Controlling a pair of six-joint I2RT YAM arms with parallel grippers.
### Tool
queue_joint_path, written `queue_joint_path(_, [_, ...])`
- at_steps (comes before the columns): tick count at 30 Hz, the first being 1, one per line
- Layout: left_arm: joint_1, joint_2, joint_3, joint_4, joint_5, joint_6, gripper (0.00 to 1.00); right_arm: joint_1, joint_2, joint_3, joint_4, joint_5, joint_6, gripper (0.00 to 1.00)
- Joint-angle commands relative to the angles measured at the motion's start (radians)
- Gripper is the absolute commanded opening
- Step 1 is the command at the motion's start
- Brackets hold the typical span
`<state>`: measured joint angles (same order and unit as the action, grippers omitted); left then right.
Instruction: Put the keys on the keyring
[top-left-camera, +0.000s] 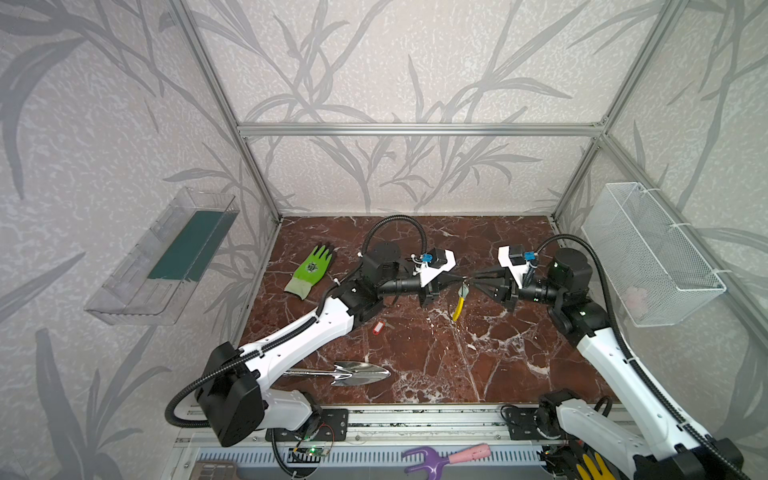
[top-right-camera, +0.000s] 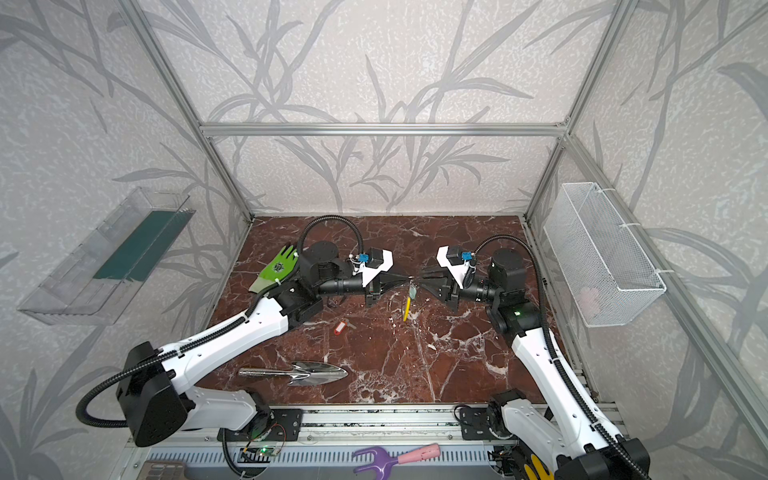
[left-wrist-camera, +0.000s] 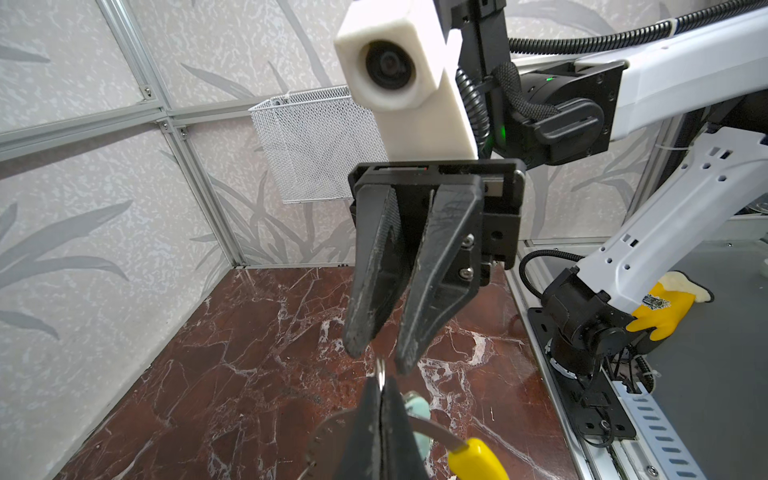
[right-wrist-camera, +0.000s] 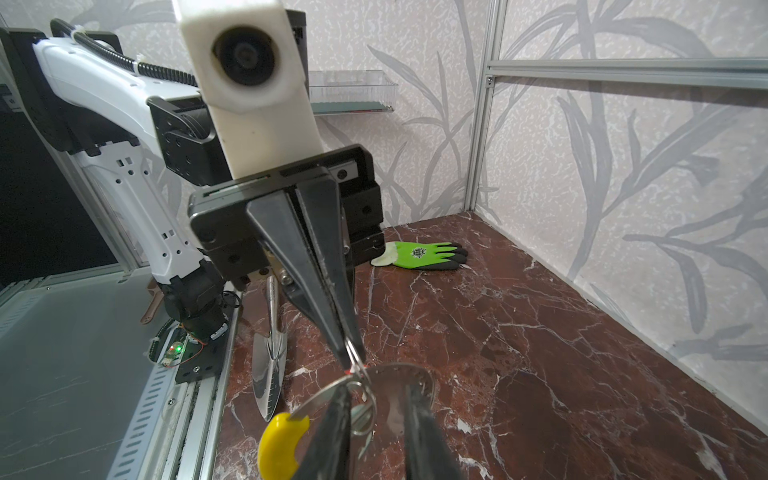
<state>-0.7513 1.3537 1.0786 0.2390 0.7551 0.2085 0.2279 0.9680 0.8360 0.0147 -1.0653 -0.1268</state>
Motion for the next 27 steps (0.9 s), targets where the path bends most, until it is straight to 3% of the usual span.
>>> queue_joint_path(1, [0.003, -0.01, 0.041, 0.011, 0.03, 0.006, 0.0, 0.008, 0.007, 0.038, 0.009, -0.037, -0.002, 0.21])
queue_joint_path(27, [0.002, 0.01, 0.061, -0.005, 0.039, 0.005, 0.0, 0.033, -0.023, 0.023, 0.04, -0.062, -0.017, 0.0])
